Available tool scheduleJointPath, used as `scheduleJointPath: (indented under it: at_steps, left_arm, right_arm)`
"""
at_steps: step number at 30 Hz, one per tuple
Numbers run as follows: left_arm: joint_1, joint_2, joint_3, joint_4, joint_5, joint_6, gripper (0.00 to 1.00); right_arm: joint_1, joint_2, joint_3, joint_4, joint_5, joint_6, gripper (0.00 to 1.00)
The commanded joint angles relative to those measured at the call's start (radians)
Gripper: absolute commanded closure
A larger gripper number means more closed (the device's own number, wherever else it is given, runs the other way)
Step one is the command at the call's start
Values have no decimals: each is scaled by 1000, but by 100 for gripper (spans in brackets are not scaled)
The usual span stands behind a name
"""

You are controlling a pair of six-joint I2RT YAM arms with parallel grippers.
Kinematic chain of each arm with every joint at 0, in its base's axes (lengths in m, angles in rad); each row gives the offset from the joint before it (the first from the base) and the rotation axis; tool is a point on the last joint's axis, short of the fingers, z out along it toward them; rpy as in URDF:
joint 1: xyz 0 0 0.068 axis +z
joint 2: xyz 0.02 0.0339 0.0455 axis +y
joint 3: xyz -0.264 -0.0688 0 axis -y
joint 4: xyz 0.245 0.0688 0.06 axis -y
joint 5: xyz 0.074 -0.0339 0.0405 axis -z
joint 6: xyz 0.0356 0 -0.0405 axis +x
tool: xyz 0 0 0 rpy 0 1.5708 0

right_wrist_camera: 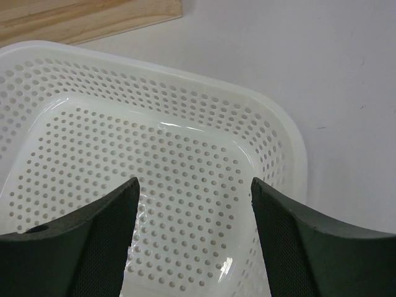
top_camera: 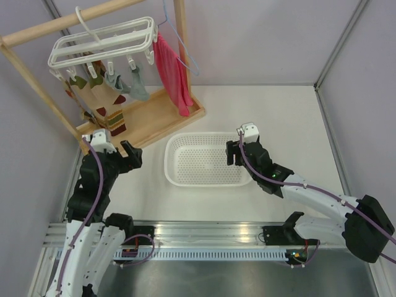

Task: Remove the socks clipped to the hanger

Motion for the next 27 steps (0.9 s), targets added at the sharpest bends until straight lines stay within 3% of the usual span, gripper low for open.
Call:
scheduleJointPath:
  at_steps: [1,7,12,19,27]
  left_arm:
    - [-1,95,93,123,31,47,7]
    - [-62,343,235,239,-30,16,11]
    - [-352,571,392,322,-429,105,9]
    - [-371,701,411,462,-694,110,7]
    - [-382,741,383,610,-804,194,6]
  right_arm:
    - [6,13,47,20,-17,13,23]
    - [8,2,39,49,-23,11,23]
    - [6,15,48,66,-28,5,23]
    - [8,-13,28,83,-28,-8,21]
    - [6,8,8,116,-31,-16,20]
